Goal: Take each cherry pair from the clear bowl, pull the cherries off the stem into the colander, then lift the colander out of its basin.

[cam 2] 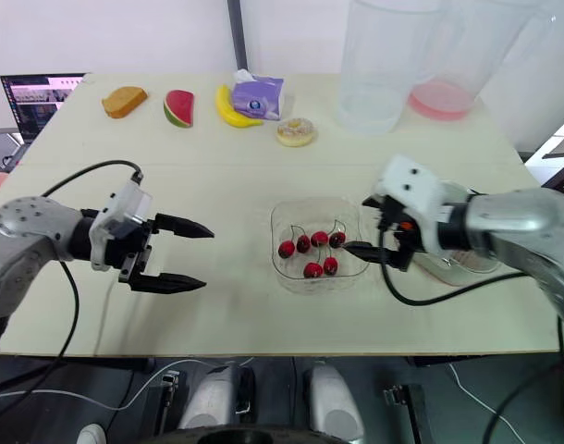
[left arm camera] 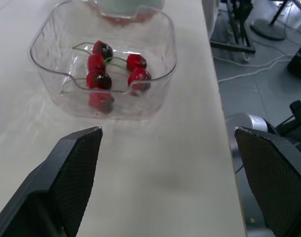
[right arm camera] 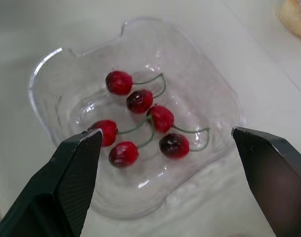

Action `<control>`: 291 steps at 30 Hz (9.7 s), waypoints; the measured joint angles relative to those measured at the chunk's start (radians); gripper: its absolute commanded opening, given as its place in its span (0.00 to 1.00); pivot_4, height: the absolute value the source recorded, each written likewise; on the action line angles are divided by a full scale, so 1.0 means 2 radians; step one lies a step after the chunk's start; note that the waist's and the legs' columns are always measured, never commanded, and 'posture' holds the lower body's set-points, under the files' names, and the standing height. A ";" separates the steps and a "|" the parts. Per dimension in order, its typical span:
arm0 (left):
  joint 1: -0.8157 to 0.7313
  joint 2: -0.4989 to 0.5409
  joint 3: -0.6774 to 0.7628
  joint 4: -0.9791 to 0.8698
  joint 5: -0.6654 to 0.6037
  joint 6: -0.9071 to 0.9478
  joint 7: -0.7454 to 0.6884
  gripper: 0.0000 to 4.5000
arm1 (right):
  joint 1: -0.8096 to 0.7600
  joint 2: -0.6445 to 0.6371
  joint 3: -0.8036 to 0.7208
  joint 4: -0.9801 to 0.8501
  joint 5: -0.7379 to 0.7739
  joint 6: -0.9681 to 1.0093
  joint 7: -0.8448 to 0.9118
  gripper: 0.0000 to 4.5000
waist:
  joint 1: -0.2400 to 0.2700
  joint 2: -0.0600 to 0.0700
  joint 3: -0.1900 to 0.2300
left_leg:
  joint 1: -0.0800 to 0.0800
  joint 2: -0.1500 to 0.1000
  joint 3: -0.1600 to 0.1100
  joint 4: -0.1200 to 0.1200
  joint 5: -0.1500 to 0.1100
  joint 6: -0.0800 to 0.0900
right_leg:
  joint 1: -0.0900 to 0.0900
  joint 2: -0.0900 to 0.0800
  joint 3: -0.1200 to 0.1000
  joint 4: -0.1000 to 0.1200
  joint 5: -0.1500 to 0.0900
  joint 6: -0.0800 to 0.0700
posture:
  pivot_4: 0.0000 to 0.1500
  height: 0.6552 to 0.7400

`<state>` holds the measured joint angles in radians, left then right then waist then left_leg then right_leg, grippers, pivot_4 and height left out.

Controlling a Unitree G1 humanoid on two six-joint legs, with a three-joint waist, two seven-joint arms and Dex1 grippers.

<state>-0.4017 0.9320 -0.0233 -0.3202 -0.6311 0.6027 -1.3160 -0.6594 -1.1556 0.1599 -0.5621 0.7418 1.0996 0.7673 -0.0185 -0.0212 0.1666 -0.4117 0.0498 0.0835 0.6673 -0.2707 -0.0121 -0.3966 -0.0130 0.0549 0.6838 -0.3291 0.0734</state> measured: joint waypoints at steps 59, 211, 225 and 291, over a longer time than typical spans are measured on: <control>-0.004 -0.019 -0.012 0.022 0.023 -0.021 0.001 1.00 | -0.130 0.146 0.221 0.189 -0.363 -0.156 0.347 0.14 | 0.000 0.000 0.000 | -0.007 0.000 0.000 0.008 0.000 0.001 | -0.006 0.001 -0.002 0.007 0.000 0.000 | 1.00 1.00; -0.238 -0.207 0.008 0.137 -0.150 0.233 0.142 0.00 | 0.127 0.267 -0.237 -0.159 0.046 0.072 -0.124 0.75 | 0.001 0.000 0.000 | -0.007 0.000 -0.003 0.008 0.001 -0.001 | -0.005 0.001 -0.002 0.007 0.000 0.001 | 1.00 1.00; -0.245 -0.154 -0.045 0.120 -0.064 0.120 0.018 0.00 | 0.001 0.204 -0.148 -0.023 0.191 0.095 -0.082 0.75 | 0.000 0.000 0.000 | -0.008 0.000 -0.003 0.007 0.000 0.000 | -0.005 0.001 -0.001 0.006 0.000 0.001 | 1.00 1.00; -0.248 -0.184 -0.013 0.118 -0.091 0.144 0.071 0.00 | 0.322 0.050 -0.420 0.037 0.011 0.070 -0.142 0.03 | -0.001 0.001 0.000 | -0.007 0.000 -0.003 0.007 0.000 0.000 | -0.003 0.002 -0.001 0.003 0.000 0.002 | 1.00 1.00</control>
<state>-0.8968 0.5630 -0.0503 -0.0833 -0.8124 0.8908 -1.1738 -0.0155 -1.0562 -0.6798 -0.4891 0.7641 1.2397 0.4839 -0.0197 -0.0201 0.1665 -0.4257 0.0501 0.0775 0.6808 -0.2709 -0.0111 -0.4024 -0.0096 0.0520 0.6891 -0.3286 0.0766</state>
